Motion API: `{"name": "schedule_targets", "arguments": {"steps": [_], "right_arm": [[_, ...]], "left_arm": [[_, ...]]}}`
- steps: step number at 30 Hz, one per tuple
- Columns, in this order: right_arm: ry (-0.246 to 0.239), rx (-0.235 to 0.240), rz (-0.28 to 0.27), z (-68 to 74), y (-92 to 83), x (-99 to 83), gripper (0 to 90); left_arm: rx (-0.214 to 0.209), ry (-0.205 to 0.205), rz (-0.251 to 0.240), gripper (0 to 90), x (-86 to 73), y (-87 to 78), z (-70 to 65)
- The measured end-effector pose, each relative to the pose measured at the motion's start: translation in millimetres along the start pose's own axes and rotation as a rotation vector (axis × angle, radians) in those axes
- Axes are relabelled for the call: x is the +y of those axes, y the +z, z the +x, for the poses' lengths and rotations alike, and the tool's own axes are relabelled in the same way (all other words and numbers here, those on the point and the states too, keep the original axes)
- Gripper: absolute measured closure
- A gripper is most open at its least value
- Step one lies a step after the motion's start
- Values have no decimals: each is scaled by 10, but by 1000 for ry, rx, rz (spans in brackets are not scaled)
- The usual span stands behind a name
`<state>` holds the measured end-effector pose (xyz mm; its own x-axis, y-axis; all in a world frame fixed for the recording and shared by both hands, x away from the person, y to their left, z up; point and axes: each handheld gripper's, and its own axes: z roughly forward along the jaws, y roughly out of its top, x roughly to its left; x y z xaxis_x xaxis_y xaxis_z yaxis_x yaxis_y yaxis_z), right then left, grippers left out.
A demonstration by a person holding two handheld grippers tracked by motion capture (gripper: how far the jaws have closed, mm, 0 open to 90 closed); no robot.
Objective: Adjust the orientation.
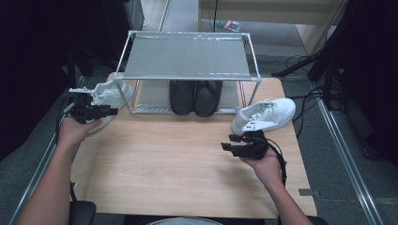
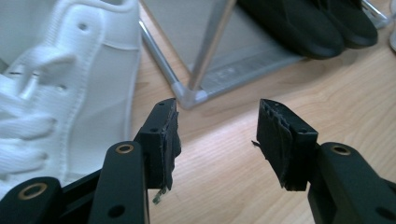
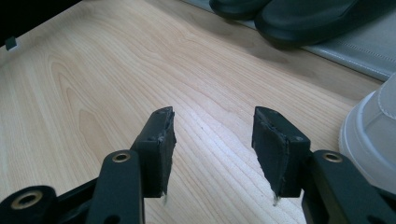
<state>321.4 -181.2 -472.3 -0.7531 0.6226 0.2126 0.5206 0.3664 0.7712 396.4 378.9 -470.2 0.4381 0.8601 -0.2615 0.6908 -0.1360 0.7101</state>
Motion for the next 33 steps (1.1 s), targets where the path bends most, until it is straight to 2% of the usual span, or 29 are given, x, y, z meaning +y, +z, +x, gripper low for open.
{"name": "schedule_targets", "arguments": {"steps": [4,9,16,19,23,24,26,27,30,33], "right_arm": [[-2,-6,-1,4,-8,-9,502],[3,-12,8,5,-13,-31,502],[5,-7,15,27,-17,-50,497],[3,-8,19,29,-16,-58,496],[6,-12,19,15,-26,-69,496],[12,-15,21,11,-31,-73,495],[18,-16,21,10,-36,-85,494],[18,-16,21,10,-36,-85,494],[16,-17,22,24,-45,-100,493],[18,-21,24,21,-54,-113,494]], "left_arm": [[9,-6,-17,497,80,-31,88],[45,-17,-23,495,178,-52,193],[89,-14,-25,496,365,-49,272],[99,-4,-42,503,458,-80,280],[109,2,-32,509,542,-59,331],[108,-13,-22,509,572,-25,386],[116,-37,-34,513,571,29,447],[116,-37,-34,520,571,29,447],[113,-80,-3,549,507,155,531],[105,-100,3,607,424,234,569]]}}
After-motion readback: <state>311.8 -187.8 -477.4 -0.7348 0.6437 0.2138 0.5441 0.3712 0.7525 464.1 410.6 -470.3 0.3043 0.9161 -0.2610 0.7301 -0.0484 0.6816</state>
